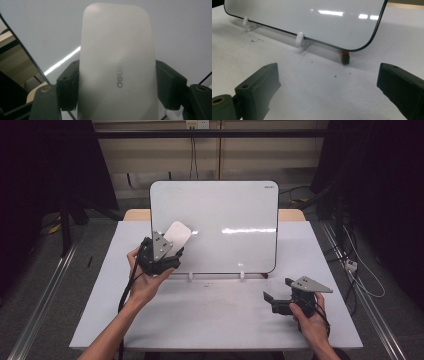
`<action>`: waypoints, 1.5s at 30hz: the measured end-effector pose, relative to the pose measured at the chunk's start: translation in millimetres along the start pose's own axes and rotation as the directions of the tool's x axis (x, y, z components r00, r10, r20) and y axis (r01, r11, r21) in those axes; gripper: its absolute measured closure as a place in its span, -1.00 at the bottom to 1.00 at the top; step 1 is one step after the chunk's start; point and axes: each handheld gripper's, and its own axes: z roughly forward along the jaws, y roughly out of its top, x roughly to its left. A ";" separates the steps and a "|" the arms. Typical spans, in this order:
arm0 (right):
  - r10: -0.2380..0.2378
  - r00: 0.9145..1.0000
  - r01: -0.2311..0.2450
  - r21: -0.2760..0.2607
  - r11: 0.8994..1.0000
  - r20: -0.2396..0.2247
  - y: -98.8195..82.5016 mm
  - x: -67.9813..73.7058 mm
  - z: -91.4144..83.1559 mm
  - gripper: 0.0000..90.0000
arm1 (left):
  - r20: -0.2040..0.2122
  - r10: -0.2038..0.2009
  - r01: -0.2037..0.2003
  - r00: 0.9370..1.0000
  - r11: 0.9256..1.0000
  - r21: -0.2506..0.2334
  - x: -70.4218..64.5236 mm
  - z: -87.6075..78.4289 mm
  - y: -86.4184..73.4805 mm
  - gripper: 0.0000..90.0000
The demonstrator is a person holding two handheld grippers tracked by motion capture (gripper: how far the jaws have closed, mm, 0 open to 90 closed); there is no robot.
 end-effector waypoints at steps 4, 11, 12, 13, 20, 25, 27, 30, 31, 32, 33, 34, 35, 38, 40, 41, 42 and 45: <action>0.003 1.000 -0.003 0.003 1.000 -0.005 1.6 2.6 3.7 -0.91 | -0.015 0.007 -0.007 1.000 1.000 0.030 3.8 -2.1 -10.5 -0.31; -0.004 1.000 0.005 0.009 1.000 -0.008 3.1 2.5 7.9 -0.91 | -0.016 0.025 -0.023 1.000 0.997 0.074 4.0 6.7 -25.0 -0.31; -0.004 1.000 0.004 0.005 1.000 -0.008 3.2 2.4 7.5 -0.91 | -0.014 0.027 -0.026 1.000 0.997 0.075 3.3 9.3 -27.1 -0.31; -0.005 1.000 0.005 0.006 1.000 -0.010 2.9 2.3 7.2 -0.91 | -0.025 0.027 -0.025 0.999 0.996 0.081 3.2 11.0 -28.6 -0.31; -0.010 1.000 0.010 0.009 1.000 -0.014 2.5 3.4 6.0 -0.91 | -0.025 0.058 -0.055 0.998 0.993 0.104 -1.6 18.6 -35.4 -0.31; -0.006 1.000 0.006 0.007 1.000 -0.012 2.0 3.4 5.0 -0.91 | -0.027 0.087 -0.084 0.996 0.990 0.115 -5.6 26.4 -39.3 -0.31; -0.009 1.000 0.009 0.006 1.000 -0.012 1.8 3.0 4.6 -0.91 | -0.034 0.105 -0.101 0.994 0.988 0.116 -6.5 27.2 -38.4 -0.31; -0.012 1.000 0.012 0.006 1.000 -0.011 1.5 2.2 4.2 -0.91 | -0.040 0.117 -0.110 0.992 0.985 0.130 -9.4 30.4 -40.3 -0.32; -0.006 1.000 0.006 0.004 1.000 -0.008 1.5 2.2 3.8 -0.91 | -0.038 0.118 -0.112 0.992 0.984 0.137 -9.9 31.9 -41.3 -0.31; -0.006 1.000 0.006 0.003 1.000 -0.010 1.5 2.1 3.2 -0.91 | -0.040 0.123 -0.116 0.992 0.982 0.148 -9.7 33.3 -42.5 -0.31; -0.007 1.000 0.007 0.002 1.000 -0.011 1.3 2.4 2.7 -0.91 | -0.041 0.124 -0.118 0.991 0.983 0.140 -9.4 33.7 -43.3 -0.31; -0.009 1.000 0.009 0.002 1.000 -0.012 1.0 2.4 2.4 -0.91 | -0.042 0.121 -0.114 0.992 0.983 0.143 -9.5 33.8 -42.7 -0.31; -0.010 1.000 0.010 0.002 1.000 -0.013 0.9 2.3 2.0 -0.91 | -0.045 0.122 -0.115 0.991 0.983 0.142 -10.1 33.7 -42.7 -0.31; -0.007 1.000 0.007 0.002 1.000 -0.011 0.6 1.7 1.5 -0.91 | -0.049 0.127 -0.119 0.991 0.983 0.143 -10.7 33.8 -43.0 -0.31; -0.006 1.000 0.006 0.002 1.000 -0.010 0.6 1.7 1.2 -0.91 | -0.048 0.121 -0.113 0.991 0.983 0.145 -10.7 33.6 -42.7 -0.32; -0.008 1.000 0.008 0.001 1.000 -0.011 0.6 1.7 1.2 -0.91 | -0.049 0.119 -0.111 0.992 0.983 0.146 -10.8 33.5 -42.7 -0.32; -0.009 1.000 0.009 0.001 1.000 -0.012 0.6 1.8 1.3 -0.91 | -0.049 0.117 -0.109 0.992 0.983 0.146 -11.0 33.6 -42.5 -0.32; -0.010 1.000 0.010 0.003 1.000 -0.009 0.8 2.0 1.6 -0.91 | -0.032 0.088 -0.082 0.996 0.986 0.146 -10.2 32.5 -41.5 -0.41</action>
